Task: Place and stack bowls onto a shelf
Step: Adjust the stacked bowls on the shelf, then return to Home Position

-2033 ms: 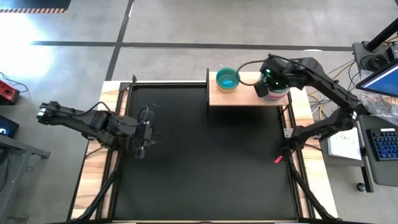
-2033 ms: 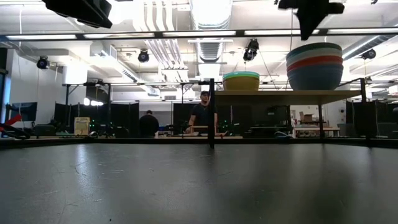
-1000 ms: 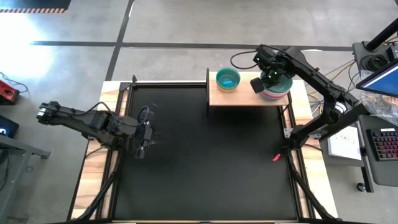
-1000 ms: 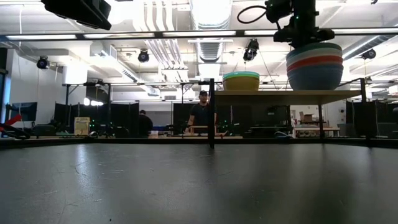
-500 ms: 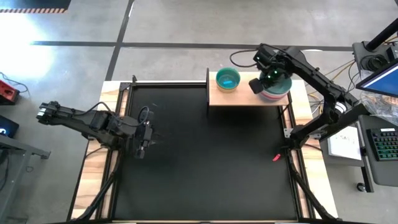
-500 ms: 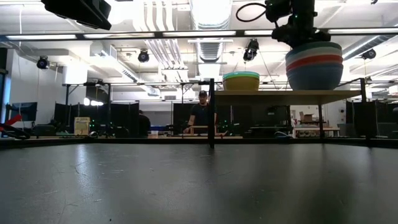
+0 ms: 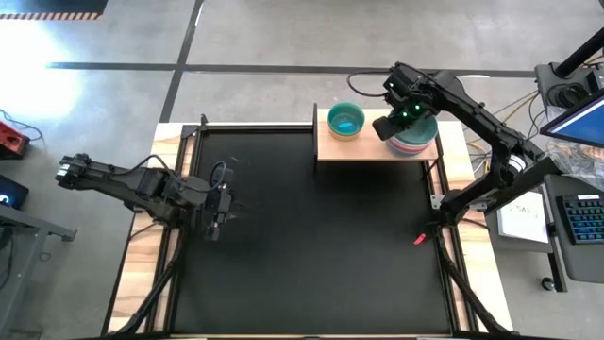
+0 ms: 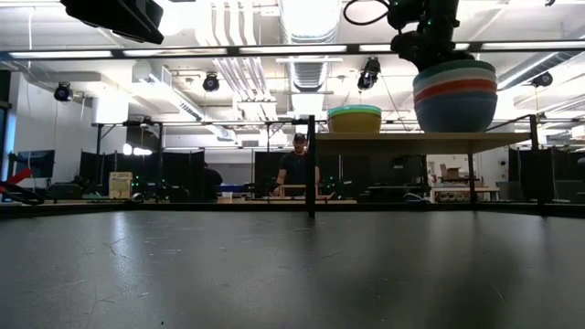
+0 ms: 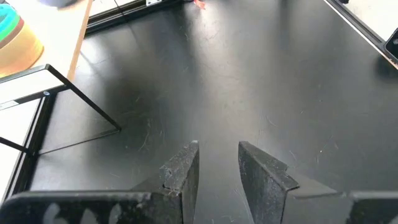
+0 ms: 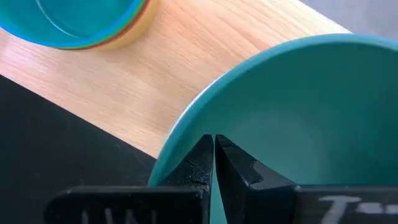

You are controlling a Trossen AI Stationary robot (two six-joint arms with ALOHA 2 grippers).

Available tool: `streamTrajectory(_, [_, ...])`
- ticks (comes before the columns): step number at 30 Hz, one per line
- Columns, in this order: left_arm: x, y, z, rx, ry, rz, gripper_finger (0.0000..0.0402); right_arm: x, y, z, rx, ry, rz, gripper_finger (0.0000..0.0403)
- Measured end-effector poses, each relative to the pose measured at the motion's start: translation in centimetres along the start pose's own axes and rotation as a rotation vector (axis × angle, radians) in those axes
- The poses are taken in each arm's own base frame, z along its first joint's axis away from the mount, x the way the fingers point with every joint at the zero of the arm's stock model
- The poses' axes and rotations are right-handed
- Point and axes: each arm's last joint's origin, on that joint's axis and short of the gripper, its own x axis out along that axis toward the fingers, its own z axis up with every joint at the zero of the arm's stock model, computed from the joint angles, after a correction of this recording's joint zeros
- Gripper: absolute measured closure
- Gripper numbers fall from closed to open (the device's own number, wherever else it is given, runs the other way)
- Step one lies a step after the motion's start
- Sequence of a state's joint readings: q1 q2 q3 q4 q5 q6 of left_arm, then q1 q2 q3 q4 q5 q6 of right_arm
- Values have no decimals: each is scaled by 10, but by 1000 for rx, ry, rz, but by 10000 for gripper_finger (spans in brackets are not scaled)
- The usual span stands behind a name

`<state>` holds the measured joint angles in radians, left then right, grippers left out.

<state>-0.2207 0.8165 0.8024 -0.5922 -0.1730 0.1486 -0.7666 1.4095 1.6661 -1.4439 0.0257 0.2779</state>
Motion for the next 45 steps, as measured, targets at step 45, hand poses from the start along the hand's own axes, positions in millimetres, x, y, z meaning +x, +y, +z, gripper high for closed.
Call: streamTrajectory(45, [3, -1, -4, 4, 16, -2, 306, -77, 83, -94, -2, -24, 215, 394])
